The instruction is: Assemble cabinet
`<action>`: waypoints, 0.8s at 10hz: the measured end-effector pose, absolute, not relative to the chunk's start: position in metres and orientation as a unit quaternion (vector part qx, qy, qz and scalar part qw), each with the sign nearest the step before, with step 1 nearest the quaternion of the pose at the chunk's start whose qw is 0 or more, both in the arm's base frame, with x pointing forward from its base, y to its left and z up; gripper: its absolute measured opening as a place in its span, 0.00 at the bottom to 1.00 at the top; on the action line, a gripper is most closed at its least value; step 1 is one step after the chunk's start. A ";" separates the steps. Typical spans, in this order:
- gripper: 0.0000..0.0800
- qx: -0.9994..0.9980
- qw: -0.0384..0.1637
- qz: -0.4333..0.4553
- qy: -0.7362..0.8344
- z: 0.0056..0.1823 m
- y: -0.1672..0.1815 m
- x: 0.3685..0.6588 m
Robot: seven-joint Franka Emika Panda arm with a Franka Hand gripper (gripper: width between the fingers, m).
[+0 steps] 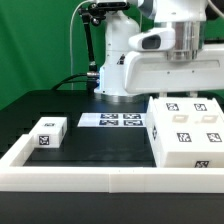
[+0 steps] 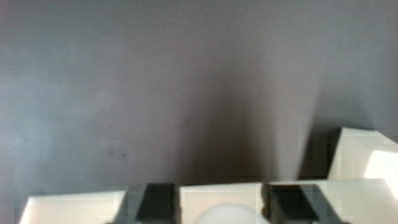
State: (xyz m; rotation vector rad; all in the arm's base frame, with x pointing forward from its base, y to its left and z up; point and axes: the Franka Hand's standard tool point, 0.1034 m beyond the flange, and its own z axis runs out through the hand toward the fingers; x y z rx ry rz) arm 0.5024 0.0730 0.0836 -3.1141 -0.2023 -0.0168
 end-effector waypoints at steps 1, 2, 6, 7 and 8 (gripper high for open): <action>0.28 -0.998 0.010 -0.002 -0.065 0.089 0.073 0.503; 0.28 -0.998 0.010 0.005 -0.066 0.096 0.074 0.506; 0.28 -0.998 0.009 0.008 -0.066 0.095 0.073 0.506; 0.28 -0.998 0.009 0.011 -0.068 0.092 0.070 0.505; 0.28 -0.998 0.009 0.014 -0.068 0.098 0.072 0.505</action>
Offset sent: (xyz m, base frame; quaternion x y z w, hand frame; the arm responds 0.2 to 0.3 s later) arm 0.0000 0.0000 0.0000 0.0000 0.0000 0.0000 1.0000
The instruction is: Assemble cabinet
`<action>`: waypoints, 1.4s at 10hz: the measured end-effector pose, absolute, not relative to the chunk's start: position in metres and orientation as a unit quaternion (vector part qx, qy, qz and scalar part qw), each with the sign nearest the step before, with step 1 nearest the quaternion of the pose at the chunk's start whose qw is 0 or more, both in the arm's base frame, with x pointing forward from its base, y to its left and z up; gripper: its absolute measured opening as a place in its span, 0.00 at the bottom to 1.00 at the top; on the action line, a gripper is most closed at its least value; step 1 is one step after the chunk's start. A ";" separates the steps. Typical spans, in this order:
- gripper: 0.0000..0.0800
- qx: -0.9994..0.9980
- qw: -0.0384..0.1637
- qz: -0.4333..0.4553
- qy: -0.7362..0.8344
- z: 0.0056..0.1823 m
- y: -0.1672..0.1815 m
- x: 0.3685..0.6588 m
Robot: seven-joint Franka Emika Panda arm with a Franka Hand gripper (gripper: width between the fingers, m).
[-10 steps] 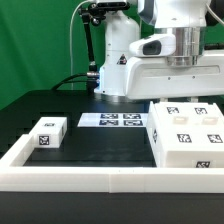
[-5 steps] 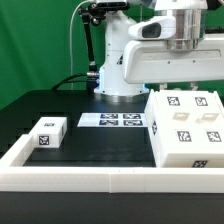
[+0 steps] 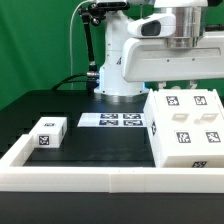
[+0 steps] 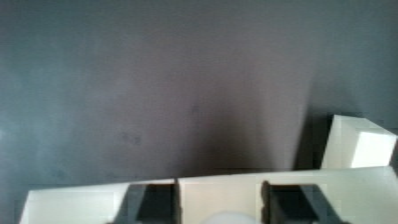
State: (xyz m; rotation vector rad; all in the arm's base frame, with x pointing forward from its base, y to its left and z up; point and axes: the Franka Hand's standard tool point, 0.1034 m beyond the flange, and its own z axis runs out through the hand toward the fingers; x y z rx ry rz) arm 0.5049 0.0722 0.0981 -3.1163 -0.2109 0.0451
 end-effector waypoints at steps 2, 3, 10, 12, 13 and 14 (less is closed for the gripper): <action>0.28 -0.997 0.008 0.037 -0.064 0.117 0.075 0.504; 0.28 -0.997 0.007 0.039 -0.063 0.120 0.077 0.505; 0.28 -0.990 0.003 0.136 -0.046 0.126 0.071 0.508; 0.28 -0.989 0.003 0.141 -0.046 0.123 0.071 0.505; 0.28 -0.986 0.001 0.160 -0.046 0.123 0.071 0.502; 0.28 -0.983 0.000 0.178 -0.045 0.124 0.071 0.504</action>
Offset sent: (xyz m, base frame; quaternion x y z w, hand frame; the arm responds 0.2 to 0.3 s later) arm 0.0000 0.0000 0.0000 0.0000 0.0000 0.0000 1.0000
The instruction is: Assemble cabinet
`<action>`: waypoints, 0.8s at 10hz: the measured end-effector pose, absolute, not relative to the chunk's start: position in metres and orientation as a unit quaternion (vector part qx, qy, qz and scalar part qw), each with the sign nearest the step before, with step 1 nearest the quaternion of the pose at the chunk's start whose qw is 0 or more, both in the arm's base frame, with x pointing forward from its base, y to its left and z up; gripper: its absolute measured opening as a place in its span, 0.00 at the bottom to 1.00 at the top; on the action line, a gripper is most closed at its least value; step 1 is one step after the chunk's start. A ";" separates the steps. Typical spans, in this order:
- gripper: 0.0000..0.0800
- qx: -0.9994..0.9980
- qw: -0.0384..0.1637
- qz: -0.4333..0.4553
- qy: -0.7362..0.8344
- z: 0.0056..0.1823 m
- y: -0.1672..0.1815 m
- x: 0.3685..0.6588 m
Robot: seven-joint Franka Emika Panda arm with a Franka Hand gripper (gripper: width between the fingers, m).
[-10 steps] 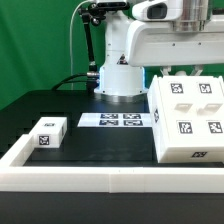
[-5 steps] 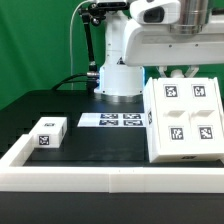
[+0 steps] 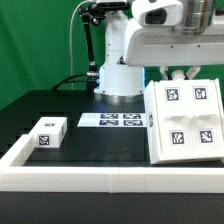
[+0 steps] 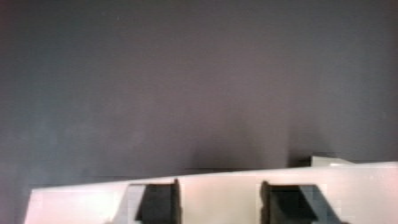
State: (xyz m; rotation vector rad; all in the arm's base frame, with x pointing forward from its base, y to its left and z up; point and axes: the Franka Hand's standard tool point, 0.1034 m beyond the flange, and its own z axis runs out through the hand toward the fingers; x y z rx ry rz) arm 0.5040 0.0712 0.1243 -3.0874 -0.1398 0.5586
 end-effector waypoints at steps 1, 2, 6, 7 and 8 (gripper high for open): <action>0.28 -0.980 -0.001 0.193 -0.041 0.125 0.072 0.505; 0.27 -0.977 -0.005 0.213 -0.028 0.126 0.072 0.506; 0.26 -0.976 -0.009 0.215 -0.024 0.126 0.076 0.508; 0.26 -0.967 -0.012 0.254 -0.016 0.132 0.075 0.509; 0.25 -0.959 -0.007 0.283 -0.006 0.133 0.074 0.519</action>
Offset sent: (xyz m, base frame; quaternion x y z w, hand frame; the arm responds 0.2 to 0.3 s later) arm 0.0000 0.0000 0.0000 0.0000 0.0000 0.0000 1.0000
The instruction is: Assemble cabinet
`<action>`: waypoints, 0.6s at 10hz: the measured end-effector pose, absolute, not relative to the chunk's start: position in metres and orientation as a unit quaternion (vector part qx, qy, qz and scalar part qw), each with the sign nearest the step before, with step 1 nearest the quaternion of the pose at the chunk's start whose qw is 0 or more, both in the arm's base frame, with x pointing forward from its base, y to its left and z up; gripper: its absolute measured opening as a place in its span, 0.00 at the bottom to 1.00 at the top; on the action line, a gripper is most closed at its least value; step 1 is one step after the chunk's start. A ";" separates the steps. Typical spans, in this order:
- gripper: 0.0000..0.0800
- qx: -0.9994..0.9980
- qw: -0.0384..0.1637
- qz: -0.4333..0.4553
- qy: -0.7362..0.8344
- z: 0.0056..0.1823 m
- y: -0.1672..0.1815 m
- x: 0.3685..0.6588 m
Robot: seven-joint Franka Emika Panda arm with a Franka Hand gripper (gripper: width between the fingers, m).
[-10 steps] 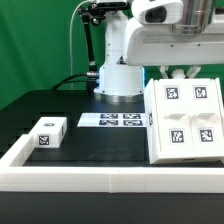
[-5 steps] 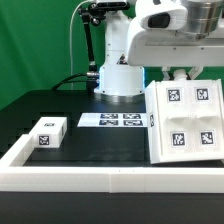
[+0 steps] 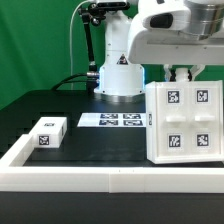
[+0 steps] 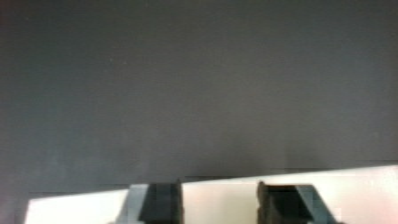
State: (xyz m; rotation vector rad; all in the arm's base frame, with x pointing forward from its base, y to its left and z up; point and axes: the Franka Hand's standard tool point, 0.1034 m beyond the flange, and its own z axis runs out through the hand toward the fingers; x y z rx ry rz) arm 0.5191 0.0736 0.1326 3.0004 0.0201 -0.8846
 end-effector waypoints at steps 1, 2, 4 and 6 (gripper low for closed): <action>0.24 0.959 0.007 -0.282 0.007 0.133 0.074 0.521; 0.23 0.958 0.007 -0.286 0.007 0.134 0.074 0.522; 0.21 0.959 0.006 -0.284 0.007 0.133 0.073 0.523; 0.57 0.959 0.006 -0.284 0.007 0.132 0.073 0.522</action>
Offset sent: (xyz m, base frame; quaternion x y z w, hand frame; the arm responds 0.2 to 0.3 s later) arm 0.0000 0.0000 0.0000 0.0000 0.0000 0.0000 1.0000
